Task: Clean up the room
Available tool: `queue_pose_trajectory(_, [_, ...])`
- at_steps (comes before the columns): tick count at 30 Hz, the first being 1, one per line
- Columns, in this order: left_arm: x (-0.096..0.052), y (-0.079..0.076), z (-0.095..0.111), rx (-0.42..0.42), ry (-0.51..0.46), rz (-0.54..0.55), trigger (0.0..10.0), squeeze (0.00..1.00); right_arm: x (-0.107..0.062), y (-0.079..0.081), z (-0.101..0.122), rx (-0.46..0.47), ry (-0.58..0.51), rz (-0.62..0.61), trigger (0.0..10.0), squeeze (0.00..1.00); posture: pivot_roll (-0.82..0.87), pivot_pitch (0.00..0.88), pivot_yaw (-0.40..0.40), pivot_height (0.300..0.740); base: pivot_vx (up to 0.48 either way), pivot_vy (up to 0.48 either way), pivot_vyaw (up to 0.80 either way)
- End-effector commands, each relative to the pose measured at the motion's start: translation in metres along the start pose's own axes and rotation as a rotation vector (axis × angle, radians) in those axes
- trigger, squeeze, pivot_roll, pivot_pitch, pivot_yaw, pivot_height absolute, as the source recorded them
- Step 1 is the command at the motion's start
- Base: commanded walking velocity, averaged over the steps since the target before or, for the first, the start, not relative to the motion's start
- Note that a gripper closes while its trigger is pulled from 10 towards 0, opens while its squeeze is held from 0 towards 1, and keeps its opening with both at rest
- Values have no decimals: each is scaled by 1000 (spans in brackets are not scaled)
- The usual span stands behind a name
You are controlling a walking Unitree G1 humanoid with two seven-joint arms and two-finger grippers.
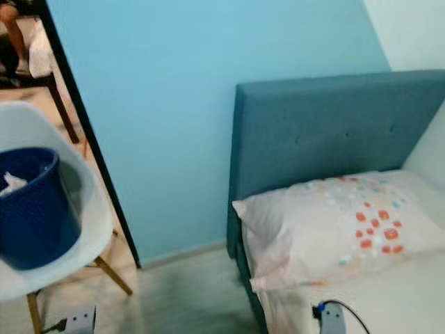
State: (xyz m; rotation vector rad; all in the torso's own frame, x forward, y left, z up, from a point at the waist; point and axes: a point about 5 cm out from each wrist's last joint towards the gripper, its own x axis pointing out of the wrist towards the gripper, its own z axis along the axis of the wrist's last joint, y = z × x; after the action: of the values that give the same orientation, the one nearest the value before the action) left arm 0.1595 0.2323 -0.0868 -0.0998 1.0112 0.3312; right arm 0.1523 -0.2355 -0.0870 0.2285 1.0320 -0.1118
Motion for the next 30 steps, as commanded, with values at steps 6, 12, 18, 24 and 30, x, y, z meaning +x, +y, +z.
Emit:
queue_pose_trajectory(6, [0,-8,-2,61,8,-34,10000,0,-3,-7,-8,-45,28,-10,10000,0,-71,0,-48,740,-331,0,119])
queue_pose_trajectory(12, [0,-10,-3,114,13,-52,10000,0,-5,-12,-14,-77,58,-5,10000,0,-68,0,-45,740,-325,0,720])
queue_pose_trajectory(18, [0,-10,-6,134,18,-55,10000,0,-6,-14,-21,-53,68,-38,10000,0,-70,0,-35,740,-319,0,727])
queue_pose_trajectory(24, [-1,-13,-9,137,27,-64,10000,0,-7,-13,-30,-42,91,-84,10000,0,-75,0,-24,740,-317,0,0])
queue_pose_trajectory(30, [-1,-14,-10,140,31,-71,10000,0,-3,-3,-30,-32,89,-82,10000,0,-78,0,-14,740,-316,0,0])
